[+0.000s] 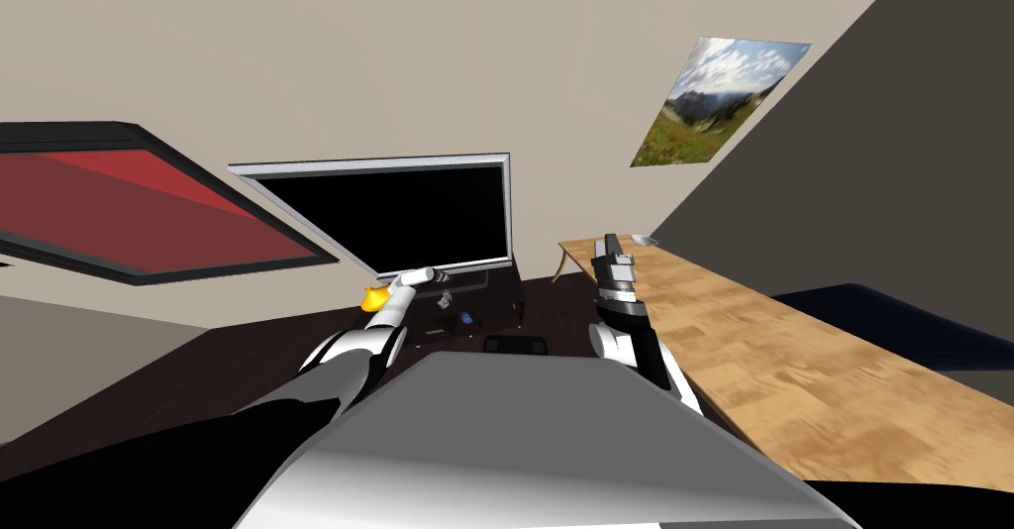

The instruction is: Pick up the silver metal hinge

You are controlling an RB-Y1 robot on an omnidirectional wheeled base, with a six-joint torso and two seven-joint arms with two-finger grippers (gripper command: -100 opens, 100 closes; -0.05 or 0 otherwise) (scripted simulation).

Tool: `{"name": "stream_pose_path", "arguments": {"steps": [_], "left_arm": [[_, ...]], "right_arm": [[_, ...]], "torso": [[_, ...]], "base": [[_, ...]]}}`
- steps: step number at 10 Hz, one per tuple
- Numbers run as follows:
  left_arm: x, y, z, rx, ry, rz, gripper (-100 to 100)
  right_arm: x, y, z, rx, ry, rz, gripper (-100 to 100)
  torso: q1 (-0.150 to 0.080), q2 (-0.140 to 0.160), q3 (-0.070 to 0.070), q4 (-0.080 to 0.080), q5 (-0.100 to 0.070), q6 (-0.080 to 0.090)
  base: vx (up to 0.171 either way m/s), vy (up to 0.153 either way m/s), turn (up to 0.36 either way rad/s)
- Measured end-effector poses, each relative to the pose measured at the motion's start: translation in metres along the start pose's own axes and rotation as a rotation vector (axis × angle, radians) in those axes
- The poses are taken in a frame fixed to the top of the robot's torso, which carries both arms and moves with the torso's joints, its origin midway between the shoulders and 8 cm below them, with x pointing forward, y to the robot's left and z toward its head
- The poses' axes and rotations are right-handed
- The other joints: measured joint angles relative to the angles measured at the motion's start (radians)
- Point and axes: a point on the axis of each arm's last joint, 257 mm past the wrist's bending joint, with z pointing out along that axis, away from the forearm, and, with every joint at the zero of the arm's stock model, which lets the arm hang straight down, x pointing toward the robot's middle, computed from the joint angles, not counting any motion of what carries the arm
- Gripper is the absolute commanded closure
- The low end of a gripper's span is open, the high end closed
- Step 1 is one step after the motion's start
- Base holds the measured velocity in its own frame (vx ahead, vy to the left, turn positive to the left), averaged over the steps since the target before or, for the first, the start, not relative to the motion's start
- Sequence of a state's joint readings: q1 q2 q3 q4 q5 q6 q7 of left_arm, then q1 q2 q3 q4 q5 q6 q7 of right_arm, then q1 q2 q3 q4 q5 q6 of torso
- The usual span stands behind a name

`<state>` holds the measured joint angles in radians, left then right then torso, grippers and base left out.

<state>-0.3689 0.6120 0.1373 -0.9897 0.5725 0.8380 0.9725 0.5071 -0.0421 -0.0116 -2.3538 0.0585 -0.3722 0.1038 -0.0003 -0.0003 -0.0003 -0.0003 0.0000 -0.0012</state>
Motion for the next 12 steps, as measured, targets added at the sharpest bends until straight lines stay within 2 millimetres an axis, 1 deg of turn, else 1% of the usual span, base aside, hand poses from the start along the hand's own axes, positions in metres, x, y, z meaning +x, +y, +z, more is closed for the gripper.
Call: {"name": "stream_pose_path", "arguments": {"steps": [2, 3, 4, 5, 6, 7, 9, 11, 12], "left_arm": [[-0.018, 0.008, 0.001, -0.03, -0.064, -0.043, -100], [-0.029, 0.012, 0.003, -0.049, -0.1, -0.069, -100], [-0.036, 0.015, 0.003, -0.063, -0.132, -0.085, -100], [-0.049, 0.018, 0.005, -0.081, -0.174, -0.112, -100], [-0.058, 0.022, 0.004, -0.094, -0.204, -0.127, -100], [-0.07, 0.028, 0.003, -0.11, -0.245, -0.15, -100], [-0.086, 0.039, 0.003, -0.136, -0.313, -0.185, -100], [-0.105, 0.044, -0.001, -0.16, -0.376, -0.216, -100], [-0.112, 0.049, -0.002, -0.169, -0.401, -0.226, -100]], "right_arm": [[0.0, 0.0, 0.0, 0.0, 0.0, 0.0, 0], [0.0, 0.0, 0.0, 0.0, 0.0, 0.0, 0], [0.0, 0.0, 0.0, 0.0, 0.0, 0.0, 0], [0.0, 0.0, 0.0, 0.0, 0.0, 0.0, 0], [0.0, 0.0, 0.0, 0.0, 0.0, 0.0, 0], [0.0, 0.0, 0.0, 0.0, 0.0, 0.0, 0], [0.0, 0.0, 0.0, 0.0, 0.0, 0.0, 0], [0.0, 0.0, 0.0, 0.0, 0.0, 0.0, 0], [0.0, 0.0, 0.0, 0.0, 0.0, 0.0, 0]], "torso": [[0.0, 0.0, 0.0, 0.0, 0.0, 0.0], [0.0, -0.001, 0.0, 0.0, 0.0, 0.0], [0.0, -0.001, 0.0, 0.0, 0.0, 0.0], [0.0, -0.001, -0.001, 0.0, 0.0, 0.0], [0.0, -0.001, 0.0, 0.0, 0.0, 0.0], [0.0, -0.001, 0.0, 0.0, 0.0, 0.0], [0.0, -0.001, 0.0, 0.0, 0.0, 0.0], [0.001, -0.001, 0.0, 0.0, 0.0, 0.0], [0.001, 0.0, 0.0, 0.0, 0.0, 0.0]], "base": [[0.024, -0.006, 0.013], [0.026, -0.004, 0.012], [0.029, -0.004, 0.016], [0.023, -0.004, 0.01], [0.024, -0.003, 0.017], [0.021, -0.002, 0.013], [0.027, 0.001, 0.01], [0.023, 0.004, 0.013], [0.023, 0.008, 0.014]]}}
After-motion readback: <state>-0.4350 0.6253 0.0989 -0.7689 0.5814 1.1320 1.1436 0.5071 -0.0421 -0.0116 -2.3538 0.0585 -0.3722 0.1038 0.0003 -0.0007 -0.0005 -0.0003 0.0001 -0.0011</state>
